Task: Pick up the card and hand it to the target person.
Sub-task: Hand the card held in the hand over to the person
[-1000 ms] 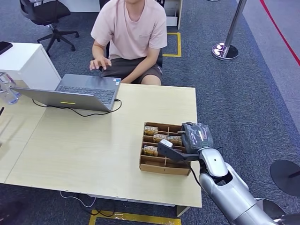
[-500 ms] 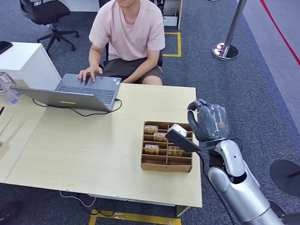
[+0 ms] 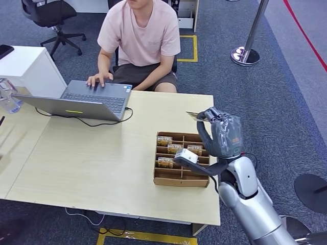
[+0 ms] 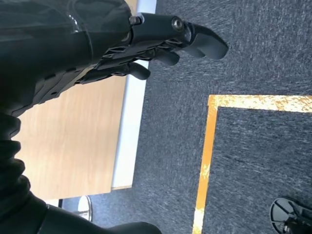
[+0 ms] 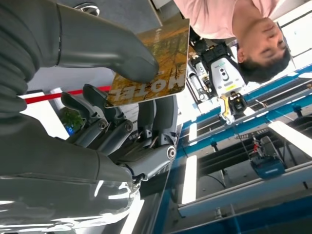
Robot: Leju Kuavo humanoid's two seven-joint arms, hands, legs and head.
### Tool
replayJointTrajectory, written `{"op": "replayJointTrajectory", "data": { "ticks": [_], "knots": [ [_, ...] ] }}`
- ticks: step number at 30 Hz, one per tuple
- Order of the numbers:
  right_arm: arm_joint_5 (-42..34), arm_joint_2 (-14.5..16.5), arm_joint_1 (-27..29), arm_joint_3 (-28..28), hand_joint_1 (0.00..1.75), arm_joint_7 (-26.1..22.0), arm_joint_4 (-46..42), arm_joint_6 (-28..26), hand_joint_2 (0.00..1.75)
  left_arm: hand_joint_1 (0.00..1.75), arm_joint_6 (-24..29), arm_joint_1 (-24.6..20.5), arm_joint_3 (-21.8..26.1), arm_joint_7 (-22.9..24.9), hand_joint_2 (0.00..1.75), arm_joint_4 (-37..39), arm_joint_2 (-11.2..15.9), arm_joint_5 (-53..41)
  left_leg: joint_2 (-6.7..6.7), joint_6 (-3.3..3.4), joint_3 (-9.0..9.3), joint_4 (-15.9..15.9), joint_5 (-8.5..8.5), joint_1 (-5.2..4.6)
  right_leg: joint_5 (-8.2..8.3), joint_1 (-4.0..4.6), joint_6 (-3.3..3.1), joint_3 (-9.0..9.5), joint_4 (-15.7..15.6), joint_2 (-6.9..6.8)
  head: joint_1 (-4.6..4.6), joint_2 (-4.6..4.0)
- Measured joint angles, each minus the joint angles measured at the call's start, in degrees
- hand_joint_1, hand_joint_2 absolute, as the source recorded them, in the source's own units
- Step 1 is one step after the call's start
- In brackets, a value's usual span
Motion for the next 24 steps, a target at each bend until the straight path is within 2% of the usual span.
{"op": "replayJointTrajectory", "data": {
  "ticks": [4,13,24],
  "knots": [
    [3.24,4.28,-2.88,0.83,1.64,-1.75,8.45,-4.89,1.75,0.00,-0.10,-0.33,0.22,-1.51,1.75,0.00,-0.02,-0.64,0.01,0.04,0.04,0.00,0.10,0.00,0.03,0.00,0.00,-0.05,0.01,0.01,0.00,0.00],
    [7.39,12.84,-7.89,-1.46,1.64,-6.65,21.16,-5.54,1.75,0.00,2.51,-0.84,1.72,-4.62,1.75,0.00,-0.07,-1.35,0.00,0.08,-0.07,0.03,0.14,-0.01,0.08,0.00,0.01,-0.14,0.02,0.00,-0.01,0.00],
    [8.52,18.57,-12.90,-3.88,1.64,-7.49,33.08,-5.60,1.75,0.00,0.04,-0.83,3.57,-4.99,1.75,0.00,-0.13,-0.63,0.00,0.09,-0.19,0.16,0.14,-0.01,0.15,0.00,0.11,-0.22,0.02,0.00,-0.01,0.00]
  ]
}}
